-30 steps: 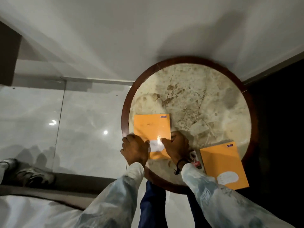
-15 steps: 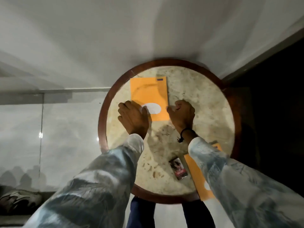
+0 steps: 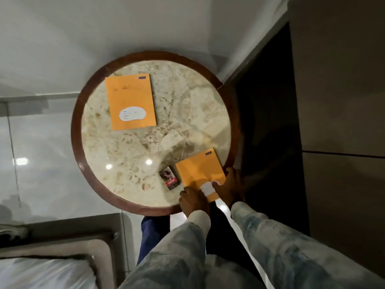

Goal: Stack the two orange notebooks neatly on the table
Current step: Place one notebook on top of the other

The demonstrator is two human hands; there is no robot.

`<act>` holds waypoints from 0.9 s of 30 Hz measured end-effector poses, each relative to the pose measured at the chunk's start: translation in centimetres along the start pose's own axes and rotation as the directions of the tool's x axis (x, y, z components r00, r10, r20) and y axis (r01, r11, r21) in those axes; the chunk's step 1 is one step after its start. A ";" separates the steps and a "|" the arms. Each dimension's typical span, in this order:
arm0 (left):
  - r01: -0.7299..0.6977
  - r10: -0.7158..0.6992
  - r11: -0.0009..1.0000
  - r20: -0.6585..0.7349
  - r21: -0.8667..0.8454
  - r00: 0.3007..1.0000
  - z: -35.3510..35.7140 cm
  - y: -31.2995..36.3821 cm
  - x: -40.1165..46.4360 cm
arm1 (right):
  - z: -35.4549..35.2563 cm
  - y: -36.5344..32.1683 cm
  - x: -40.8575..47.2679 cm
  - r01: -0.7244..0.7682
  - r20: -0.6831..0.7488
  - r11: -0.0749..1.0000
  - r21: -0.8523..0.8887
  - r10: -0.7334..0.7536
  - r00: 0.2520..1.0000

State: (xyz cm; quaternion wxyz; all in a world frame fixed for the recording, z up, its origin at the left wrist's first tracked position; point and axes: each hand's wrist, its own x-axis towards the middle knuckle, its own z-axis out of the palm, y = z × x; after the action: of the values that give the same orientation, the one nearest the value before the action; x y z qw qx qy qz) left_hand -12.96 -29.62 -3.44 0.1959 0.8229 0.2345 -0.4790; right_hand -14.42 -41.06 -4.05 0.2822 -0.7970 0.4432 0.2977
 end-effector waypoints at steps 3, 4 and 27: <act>0.087 -0.089 0.996 -0.051 -0.034 0.995 1.3 1.1 0.2 | 0.0 1.5 0.9 -0.006 0.051 0.997 0.072 0.002 0.999; 0.135 -0.143 0.984 -0.070 -0.117 0.987 1.3 1.4 0.3 | 0.0 1.7 1.2 -0.006 0.055 0.995 0.100 0.001 0.998; -0.367 0.191 0.890 -0.511 -0.269 0.838 -27.8 6.8 18.8 | 2.8 -27.1 7.6 0.360 -0.247 0.875 0.324 -0.289 0.925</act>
State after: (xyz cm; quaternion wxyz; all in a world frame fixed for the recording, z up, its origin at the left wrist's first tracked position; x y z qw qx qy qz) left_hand 18.40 -16.16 -6.39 0.3476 0.8903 0.2333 -0.1793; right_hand 11.94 -30.98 -6.37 0.4267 -0.8190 0.3750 0.0809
